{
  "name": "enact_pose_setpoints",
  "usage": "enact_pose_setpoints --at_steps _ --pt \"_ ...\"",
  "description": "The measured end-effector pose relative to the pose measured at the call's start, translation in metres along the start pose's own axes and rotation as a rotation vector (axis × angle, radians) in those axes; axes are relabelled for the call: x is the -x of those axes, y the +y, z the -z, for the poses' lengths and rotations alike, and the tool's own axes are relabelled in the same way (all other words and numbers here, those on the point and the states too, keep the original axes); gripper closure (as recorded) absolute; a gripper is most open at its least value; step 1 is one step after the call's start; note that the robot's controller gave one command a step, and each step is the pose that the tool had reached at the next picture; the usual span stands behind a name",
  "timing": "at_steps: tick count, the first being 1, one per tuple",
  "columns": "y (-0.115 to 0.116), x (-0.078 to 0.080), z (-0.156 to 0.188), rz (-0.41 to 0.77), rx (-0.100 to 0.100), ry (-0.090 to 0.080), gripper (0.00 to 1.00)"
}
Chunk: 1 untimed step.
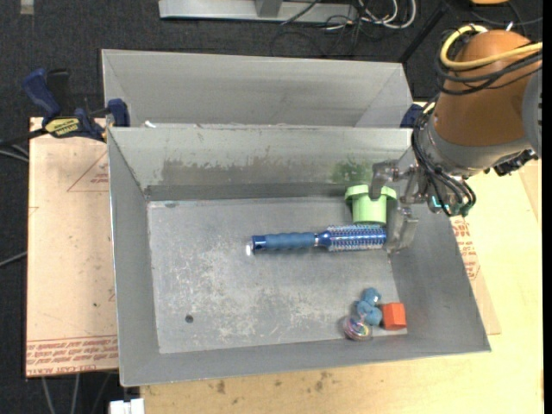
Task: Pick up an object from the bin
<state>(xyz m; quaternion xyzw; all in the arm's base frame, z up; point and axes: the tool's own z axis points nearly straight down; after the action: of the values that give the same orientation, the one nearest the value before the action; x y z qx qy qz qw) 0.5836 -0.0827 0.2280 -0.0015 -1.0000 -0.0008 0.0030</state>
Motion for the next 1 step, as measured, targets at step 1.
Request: enact_pose_setpoints --at_steps 1 --pt "0.0689 0.0311 -0.1614 0.3 0.001 -0.003 0.0"
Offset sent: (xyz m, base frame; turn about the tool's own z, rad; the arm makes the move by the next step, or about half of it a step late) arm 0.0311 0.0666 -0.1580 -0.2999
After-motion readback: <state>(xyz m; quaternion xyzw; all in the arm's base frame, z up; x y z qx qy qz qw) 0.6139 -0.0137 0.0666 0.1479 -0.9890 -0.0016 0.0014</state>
